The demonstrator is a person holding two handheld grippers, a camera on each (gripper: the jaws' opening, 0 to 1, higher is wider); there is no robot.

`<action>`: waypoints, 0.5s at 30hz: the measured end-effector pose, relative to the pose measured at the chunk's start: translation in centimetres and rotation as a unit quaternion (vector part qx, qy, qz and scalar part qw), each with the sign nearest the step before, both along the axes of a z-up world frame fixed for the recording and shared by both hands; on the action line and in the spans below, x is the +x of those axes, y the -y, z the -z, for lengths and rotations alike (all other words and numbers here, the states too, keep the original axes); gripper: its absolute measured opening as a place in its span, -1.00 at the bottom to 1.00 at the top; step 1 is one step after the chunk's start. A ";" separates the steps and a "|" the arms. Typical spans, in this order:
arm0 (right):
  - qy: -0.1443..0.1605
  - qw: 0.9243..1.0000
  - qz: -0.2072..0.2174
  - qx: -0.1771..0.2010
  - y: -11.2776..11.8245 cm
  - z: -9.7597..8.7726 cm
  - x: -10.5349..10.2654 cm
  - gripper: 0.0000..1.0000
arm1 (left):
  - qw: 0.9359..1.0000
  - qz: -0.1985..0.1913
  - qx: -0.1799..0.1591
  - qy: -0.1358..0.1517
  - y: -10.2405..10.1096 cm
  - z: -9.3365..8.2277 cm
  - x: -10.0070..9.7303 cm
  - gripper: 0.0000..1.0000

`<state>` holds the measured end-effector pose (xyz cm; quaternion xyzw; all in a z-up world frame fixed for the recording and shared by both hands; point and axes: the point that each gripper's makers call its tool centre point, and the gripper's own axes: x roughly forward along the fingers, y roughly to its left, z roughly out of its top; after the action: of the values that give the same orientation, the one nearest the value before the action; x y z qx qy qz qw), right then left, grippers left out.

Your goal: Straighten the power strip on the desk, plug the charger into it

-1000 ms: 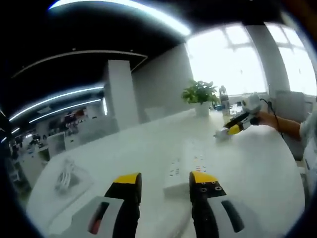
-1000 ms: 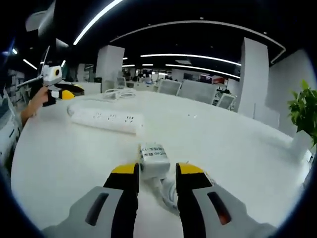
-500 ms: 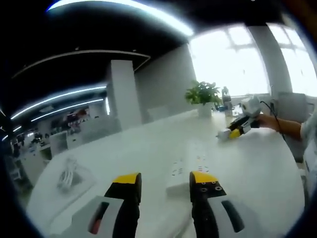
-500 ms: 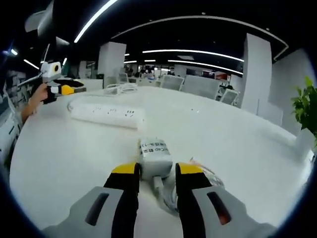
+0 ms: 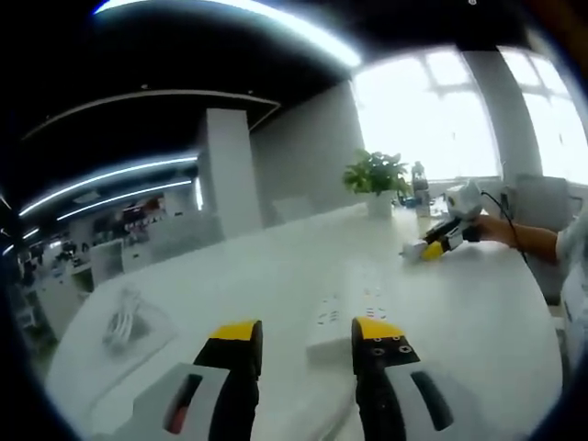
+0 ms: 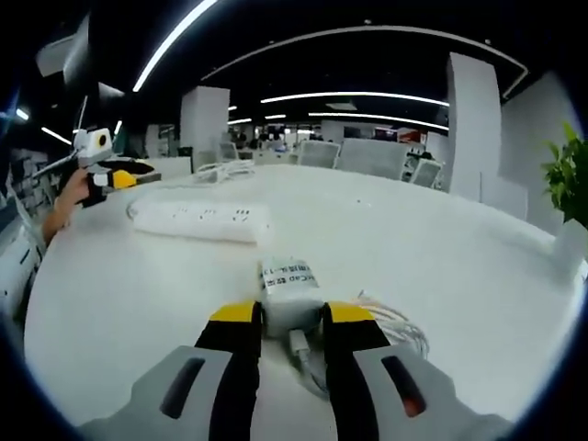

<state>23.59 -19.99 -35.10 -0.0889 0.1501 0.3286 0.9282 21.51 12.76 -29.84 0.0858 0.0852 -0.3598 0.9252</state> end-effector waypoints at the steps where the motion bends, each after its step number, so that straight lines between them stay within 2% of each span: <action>1: -0.001 1.000 0.000 0.003 0.0 0.0 0.0 -0.48 | 1.000 0.000 0.000 0.000 0.0 0.0 0.0 -0.20; 5: -0.007 1.000 0.001 0.021 -0.1 0.0 0.0 -0.49 | 1.000 0.001 0.003 -0.003 0.0 0.2 0.0 -0.20; 10: 0.003 1.000 0.005 0.020 -0.1 -0.1 0.1 -0.51 | 1.000 0.005 -0.001 -0.002 0.2 0.0 -0.1 -0.20; 15: -0.001 1.000 0.007 0.029 -0.1 -0.1 0.1 -0.52 | 1.000 0.005 0.001 0.000 0.2 0.0 -0.2 -0.20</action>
<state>23.72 -19.91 -34.95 -0.0607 0.1421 0.3261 0.9326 21.36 12.54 -29.83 0.0870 0.0848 -0.3642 0.9234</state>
